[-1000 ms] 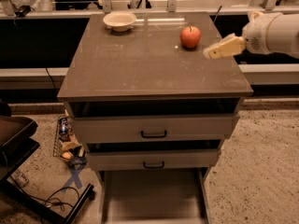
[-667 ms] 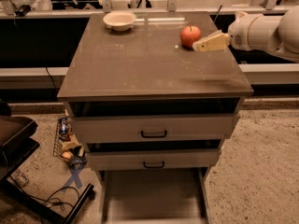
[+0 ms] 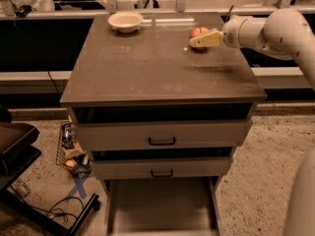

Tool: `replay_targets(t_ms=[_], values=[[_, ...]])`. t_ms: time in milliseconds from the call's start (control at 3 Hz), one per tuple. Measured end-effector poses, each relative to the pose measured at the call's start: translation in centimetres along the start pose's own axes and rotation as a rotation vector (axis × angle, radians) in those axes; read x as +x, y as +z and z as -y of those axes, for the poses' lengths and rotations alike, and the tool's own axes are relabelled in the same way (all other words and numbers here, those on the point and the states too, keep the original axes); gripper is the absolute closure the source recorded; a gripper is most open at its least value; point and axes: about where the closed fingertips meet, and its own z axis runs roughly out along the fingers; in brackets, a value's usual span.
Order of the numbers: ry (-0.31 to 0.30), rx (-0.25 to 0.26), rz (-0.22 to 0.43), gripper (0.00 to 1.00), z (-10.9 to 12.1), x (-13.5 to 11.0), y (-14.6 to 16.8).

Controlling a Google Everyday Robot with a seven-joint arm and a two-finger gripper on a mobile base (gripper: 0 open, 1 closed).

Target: Place apple into bottom drawer

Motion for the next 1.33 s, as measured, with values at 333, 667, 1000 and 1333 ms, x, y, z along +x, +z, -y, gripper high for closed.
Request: replay_targets(t_ms=[333,667,1000,1333], values=[[0.048,-0.033,-0.011,0.0,0.1,0.9,3.4],[0.094,-0.077,-0.037,0.26,-0.6,2.5,6.7],[0.11,-0.1,-0.048,0.49,-1.2,3.5,8.0],[0.111,-0.106,-0.05,0.8,-1.6,3.6,8.4]])
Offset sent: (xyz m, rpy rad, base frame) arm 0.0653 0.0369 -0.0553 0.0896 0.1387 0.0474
